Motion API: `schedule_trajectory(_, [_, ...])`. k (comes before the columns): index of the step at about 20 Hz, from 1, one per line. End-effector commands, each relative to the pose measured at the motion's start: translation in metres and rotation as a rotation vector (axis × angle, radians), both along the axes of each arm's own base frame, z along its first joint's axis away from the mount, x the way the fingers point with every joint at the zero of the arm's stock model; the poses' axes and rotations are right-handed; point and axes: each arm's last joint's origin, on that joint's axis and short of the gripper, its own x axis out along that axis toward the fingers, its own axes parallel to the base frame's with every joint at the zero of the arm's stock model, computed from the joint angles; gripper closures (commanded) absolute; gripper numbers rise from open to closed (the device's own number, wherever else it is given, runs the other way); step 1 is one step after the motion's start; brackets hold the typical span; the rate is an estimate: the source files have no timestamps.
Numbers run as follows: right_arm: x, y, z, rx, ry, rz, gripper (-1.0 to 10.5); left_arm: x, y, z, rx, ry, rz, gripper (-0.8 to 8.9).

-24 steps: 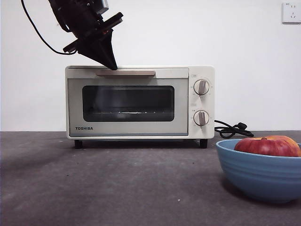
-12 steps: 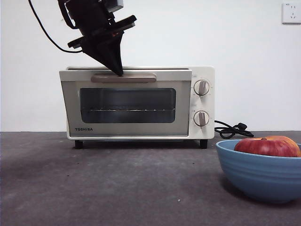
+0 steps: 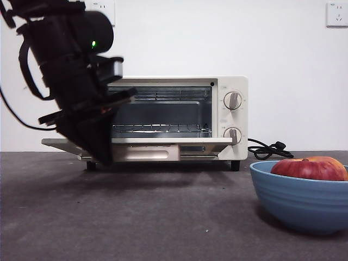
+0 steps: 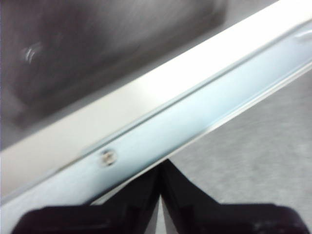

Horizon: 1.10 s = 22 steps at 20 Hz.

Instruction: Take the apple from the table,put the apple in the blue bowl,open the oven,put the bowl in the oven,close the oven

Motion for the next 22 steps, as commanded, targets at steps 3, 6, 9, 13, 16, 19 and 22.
schedule_trajectory(3, [-0.001,-0.001,0.002,0.016,-0.007,-0.004,9.5,0.017,0.009,0.013,-0.008,-0.135,0.08,8.2])
schedule_trajectory(6, [-0.001,0.0,0.002,0.017,-0.008,-0.004,9.5,0.013,0.011,0.005,0.012,-0.111,0.067,8.2])
schedule_trajectory(9, [-0.001,-0.001,0.002,0.016,-0.007,-0.004,9.5,0.007,0.014,-0.01,0.012,-0.092,0.066,8.2])
schedule_trajectory(13, [-0.001,0.0,0.002,0.018,-0.007,-0.004,9.5,0.003,0.016,-0.02,0.018,-0.077,0.069,8.2])
schedule_trajectory(16, [-0.001,-0.001,0.002,0.017,-0.006,-0.004,9.5,0.002,0.016,-0.021,0.018,-0.065,0.062,8.2])
schedule_trajectory(19, [-0.001,-0.001,0.0,0.006,0.009,-0.006,9.5,-0.006,0.014,-0.022,-0.038,0.025,0.006,8.2])
schedule_trajectory(22, [-0.003,-0.003,-0.003,0.0,0.046,-0.015,9.5,-0.023,0.011,-0.009,-0.076,0.091,-0.087,8.2])
